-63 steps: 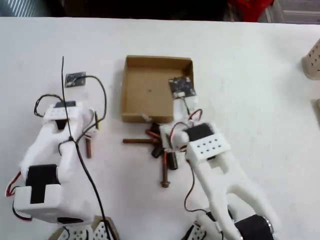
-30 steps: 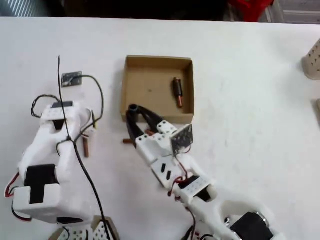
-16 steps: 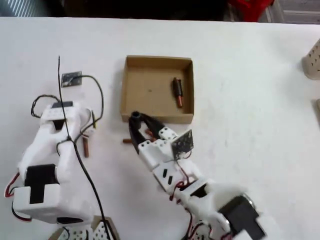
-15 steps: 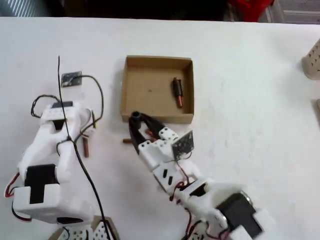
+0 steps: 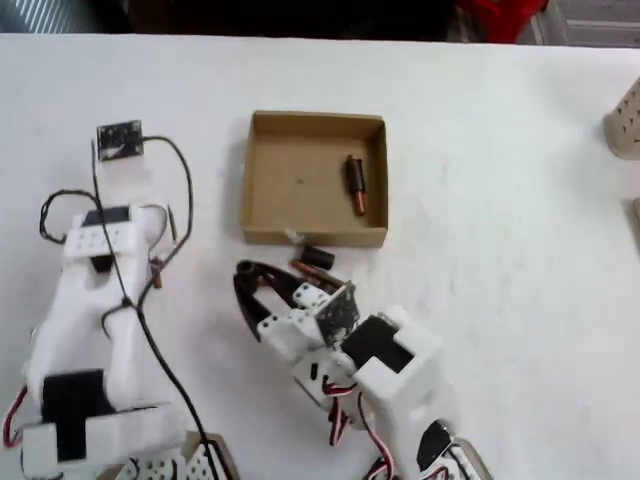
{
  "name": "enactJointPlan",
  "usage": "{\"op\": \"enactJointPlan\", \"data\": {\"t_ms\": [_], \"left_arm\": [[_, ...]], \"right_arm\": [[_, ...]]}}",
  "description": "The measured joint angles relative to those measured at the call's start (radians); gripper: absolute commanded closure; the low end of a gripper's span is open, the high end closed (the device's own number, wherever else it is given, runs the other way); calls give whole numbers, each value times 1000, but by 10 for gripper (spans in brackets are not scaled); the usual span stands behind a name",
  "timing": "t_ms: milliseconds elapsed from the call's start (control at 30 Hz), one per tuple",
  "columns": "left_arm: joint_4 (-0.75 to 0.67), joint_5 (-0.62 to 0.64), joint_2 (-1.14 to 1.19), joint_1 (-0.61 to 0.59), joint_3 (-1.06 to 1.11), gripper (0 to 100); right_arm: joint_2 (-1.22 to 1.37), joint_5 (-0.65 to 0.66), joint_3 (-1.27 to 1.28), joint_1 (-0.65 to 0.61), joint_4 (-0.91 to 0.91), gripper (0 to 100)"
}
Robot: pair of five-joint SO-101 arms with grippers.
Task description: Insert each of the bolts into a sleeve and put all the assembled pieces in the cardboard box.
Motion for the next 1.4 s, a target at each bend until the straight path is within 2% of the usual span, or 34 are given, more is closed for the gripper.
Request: {"op": "enactJointPlan", "data": {"t_ms": [333,633,900,1000,1200,1400], "left_arm": [[-178,-2,-483,55,322,978],[-256,0,-959,172,551,978],[-269,6,-1375,292,715,978],[-330,23,-1485,315,776,978],[-489,127,-1501,321,790,978],[-684,137,-1275,319,715,978]], "right_arm": [[0,0,0,-3,0,982],[0,0,0,-3,0,982],[0,0,0,-3,0,982],[0,0,0,-3,0,982],[0,0,0,-3,0,982],[0,0,0,-3,0,982]]}}
